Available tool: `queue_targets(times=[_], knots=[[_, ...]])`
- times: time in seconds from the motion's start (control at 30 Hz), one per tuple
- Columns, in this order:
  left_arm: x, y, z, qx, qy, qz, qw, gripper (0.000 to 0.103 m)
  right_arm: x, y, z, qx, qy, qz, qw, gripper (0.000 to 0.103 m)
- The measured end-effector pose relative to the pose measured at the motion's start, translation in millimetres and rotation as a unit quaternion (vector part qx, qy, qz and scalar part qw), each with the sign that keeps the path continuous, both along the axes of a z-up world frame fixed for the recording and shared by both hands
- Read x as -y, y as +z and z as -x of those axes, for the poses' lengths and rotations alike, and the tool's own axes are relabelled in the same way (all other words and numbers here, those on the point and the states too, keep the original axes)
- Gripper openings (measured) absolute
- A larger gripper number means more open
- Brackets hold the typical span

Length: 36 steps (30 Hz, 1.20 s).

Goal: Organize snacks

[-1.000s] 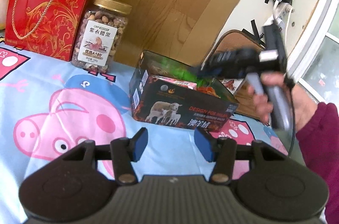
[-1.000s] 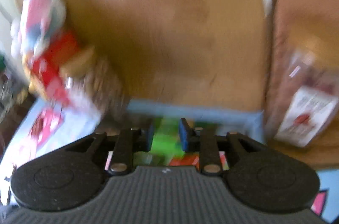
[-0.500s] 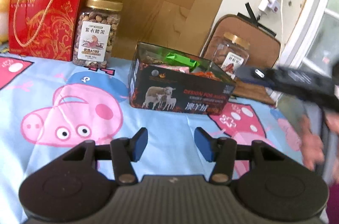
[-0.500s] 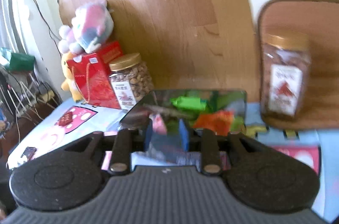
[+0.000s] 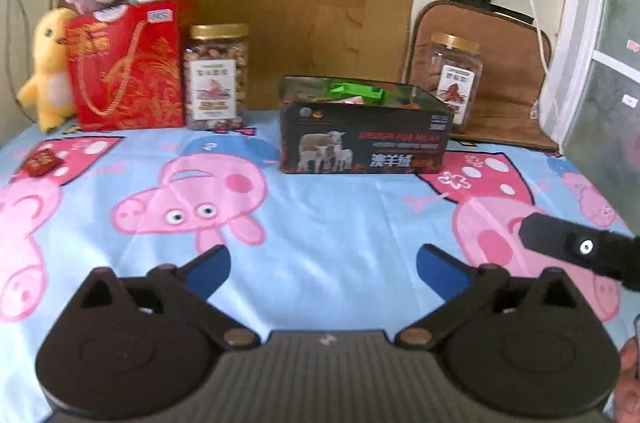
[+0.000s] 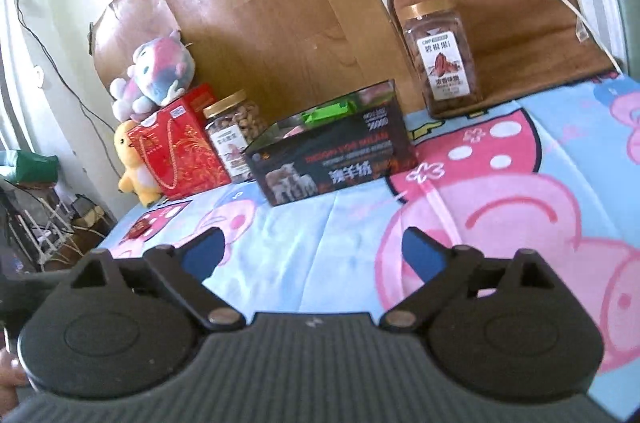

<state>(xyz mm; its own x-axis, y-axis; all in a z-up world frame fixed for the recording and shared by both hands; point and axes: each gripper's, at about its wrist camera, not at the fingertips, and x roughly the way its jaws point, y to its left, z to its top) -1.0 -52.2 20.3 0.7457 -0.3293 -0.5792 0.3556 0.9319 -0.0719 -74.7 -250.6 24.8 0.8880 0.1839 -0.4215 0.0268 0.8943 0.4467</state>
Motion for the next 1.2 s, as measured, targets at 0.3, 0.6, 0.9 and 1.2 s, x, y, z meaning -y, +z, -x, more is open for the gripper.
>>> queue_targets(times=[0.3,0.6,0.9,1.2], knots=[[-2,-3,18,-0.005,0.03,-0.021,0.9993,0.103,-16,2,22,-0.014,-0.025,0.006,1.0,0.103],[4,0,28,0.002,0.016,-0.028,0.9995,0.103,-14,8,37,0.006,-0.031,-0.013,0.999,0.103],[11,1,34,-0.001,-0.001,-0.029,0.9996,0.103,-13,13,45,0.021,-0.037,-0.023,0.999,0.103],[8,4,36,-0.002,0.0,-0.017,0.9999,0.103,-14,13,46,0.023,-0.037,-0.015,0.999,0.103]])
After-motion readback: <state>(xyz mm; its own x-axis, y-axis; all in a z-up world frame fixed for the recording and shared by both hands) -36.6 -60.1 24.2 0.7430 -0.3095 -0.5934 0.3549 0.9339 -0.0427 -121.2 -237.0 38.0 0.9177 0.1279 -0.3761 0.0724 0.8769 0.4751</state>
